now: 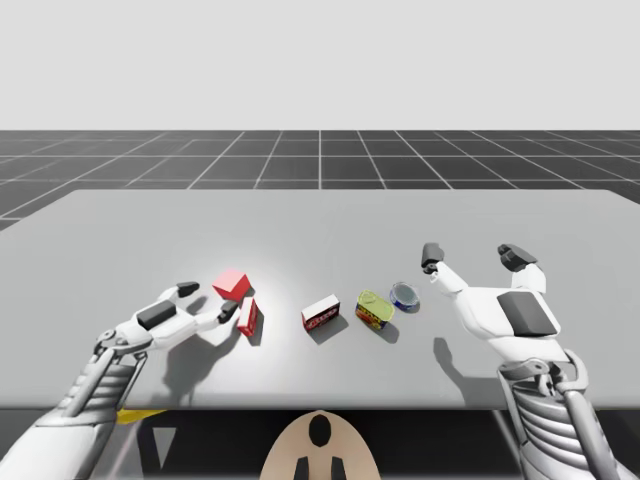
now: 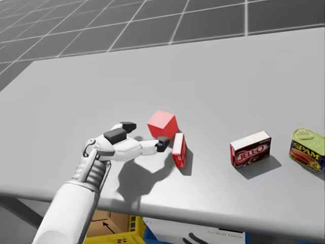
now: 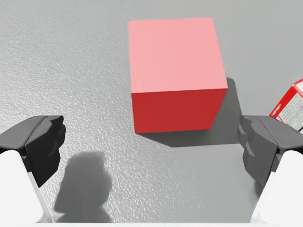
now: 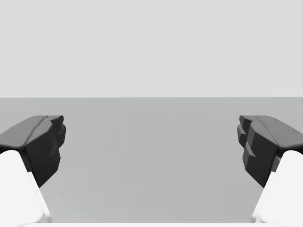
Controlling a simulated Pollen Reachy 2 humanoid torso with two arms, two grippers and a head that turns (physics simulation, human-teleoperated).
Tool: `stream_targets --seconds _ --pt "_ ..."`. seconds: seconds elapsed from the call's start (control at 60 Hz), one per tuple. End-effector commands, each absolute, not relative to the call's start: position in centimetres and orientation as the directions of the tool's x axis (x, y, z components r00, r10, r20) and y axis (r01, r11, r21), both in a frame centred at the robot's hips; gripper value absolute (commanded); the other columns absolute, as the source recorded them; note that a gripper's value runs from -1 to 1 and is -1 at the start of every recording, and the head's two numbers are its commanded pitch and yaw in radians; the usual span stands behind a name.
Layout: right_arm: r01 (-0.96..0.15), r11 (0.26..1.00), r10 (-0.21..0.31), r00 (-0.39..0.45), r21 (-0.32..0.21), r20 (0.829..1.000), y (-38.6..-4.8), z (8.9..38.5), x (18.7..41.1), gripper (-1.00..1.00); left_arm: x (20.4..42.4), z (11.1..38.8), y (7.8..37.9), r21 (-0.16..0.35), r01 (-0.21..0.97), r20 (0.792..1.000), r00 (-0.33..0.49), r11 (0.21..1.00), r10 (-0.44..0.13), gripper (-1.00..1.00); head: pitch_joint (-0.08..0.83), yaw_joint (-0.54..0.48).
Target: Find the red cube and pick it up.
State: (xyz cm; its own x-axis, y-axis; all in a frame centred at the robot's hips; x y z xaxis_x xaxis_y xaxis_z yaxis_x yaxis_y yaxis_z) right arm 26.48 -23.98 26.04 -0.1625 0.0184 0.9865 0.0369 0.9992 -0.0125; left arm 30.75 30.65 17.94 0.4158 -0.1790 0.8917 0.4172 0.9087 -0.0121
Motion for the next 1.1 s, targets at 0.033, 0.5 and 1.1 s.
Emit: stream_targets --seconds 0.033,0.5,1.1 --pt "0.036 0.999 0.005 -0.160 0.001 0.987 -23.8 25.9 26.4 -1.00 32.3 17.3 28.5 -0.030 0.432 0.888 0.426 0.901 -0.175 -1.00 0.628 0.34" --pt "0.031 1.000 0.000 -0.161 0.005 0.987 -23.9 26.0 26.4 -1.00 34.7 16.6 25.8 -0.014 0.324 0.885 0.444 0.946 -0.138 -1.00 0.631 0.33" --pt "0.036 0.999 -0.008 -0.160 0.014 0.987 -24.0 26.1 26.4 -1.00 34.1 15.9 25.7 0.006 0.327 0.877 0.453 0.945 -0.162 1.00 0.465 0.34"
